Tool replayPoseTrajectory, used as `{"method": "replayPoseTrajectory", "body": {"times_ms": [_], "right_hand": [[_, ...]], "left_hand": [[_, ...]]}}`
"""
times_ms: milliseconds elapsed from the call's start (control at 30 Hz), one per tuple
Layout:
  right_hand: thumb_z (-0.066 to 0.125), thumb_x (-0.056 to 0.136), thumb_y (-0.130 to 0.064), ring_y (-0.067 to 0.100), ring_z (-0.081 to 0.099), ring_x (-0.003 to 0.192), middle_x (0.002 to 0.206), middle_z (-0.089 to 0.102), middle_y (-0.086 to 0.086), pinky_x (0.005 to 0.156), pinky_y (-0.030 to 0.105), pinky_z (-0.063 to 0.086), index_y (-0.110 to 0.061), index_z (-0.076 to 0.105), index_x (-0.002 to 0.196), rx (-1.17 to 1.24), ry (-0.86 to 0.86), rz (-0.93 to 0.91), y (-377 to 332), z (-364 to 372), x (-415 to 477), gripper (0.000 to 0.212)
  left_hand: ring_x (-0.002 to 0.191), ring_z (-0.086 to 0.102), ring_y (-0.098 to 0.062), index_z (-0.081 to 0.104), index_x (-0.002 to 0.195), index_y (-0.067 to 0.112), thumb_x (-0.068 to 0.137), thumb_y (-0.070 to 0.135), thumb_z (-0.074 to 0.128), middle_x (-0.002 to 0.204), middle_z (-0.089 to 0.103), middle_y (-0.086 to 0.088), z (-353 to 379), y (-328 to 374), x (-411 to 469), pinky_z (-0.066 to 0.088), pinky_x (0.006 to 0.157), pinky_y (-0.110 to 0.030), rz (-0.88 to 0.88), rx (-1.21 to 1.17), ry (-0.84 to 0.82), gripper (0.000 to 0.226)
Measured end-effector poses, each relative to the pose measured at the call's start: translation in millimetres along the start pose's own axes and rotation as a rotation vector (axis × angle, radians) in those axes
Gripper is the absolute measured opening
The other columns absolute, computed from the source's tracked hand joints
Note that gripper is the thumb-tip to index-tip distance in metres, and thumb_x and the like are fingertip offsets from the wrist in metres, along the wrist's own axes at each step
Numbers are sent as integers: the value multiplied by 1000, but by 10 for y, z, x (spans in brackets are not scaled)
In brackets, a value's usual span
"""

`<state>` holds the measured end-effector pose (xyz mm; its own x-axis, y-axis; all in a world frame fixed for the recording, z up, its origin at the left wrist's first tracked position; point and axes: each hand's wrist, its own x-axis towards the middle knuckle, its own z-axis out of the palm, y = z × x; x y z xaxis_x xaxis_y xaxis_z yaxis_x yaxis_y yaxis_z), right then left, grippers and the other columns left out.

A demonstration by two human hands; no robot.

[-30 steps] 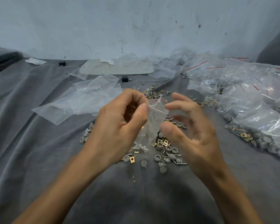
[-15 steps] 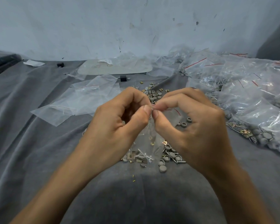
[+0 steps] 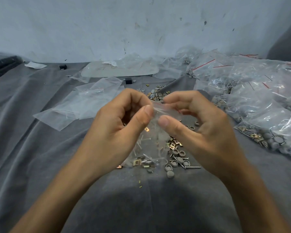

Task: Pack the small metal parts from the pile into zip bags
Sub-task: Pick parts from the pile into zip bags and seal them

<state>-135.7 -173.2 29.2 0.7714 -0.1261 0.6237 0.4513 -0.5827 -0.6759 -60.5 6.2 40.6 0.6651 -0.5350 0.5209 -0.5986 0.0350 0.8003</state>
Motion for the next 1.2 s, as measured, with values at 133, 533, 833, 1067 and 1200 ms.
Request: {"method": "replayPoseTrajectory", "body": {"times_ms": [133,533,833,1067,1200], "right_hand": [[80,81,-28,12,70,95,99,73,3,85,28,55,-23,63,105,265,-126,261,174,-80,-30,30],[76,80,-20,8,70,79,87,77,-1,72,18,55,-19,74,98,493,64,232,266,-8,-28,19],[77,80,-36,14,66,82,84,72,0,82,25,55,-24,77,105,597,168,241,301,-16,-19,28],[77,82,-40,13,65,84,86,71,-3,82,24,54,-25,76,107,599,148,246,286,-28,-26,29],[78,86,-35,15,63,82,84,68,-1,80,24,52,-26,75,108,568,102,256,263,-42,-41,23]], "left_hand": [[66,56,-8,60,87,27,97,26,55,72,64,8,-53,-111,26,46,63,-22,-89,-69,80,11],[65,56,-14,62,96,9,93,24,57,72,61,-1,-97,-145,3,51,64,-26,-140,-137,94,16],[63,56,-12,66,103,17,92,27,62,71,59,3,-96,-196,-23,48,58,-20,-143,-67,28,16],[63,55,-11,72,95,18,85,31,68,72,61,-2,-111,-192,-36,47,58,-16,-187,-83,65,17],[62,48,-10,77,88,20,81,33,73,68,56,-5,-90,-172,-48,40,53,-18,-177,-119,117,15]]}}
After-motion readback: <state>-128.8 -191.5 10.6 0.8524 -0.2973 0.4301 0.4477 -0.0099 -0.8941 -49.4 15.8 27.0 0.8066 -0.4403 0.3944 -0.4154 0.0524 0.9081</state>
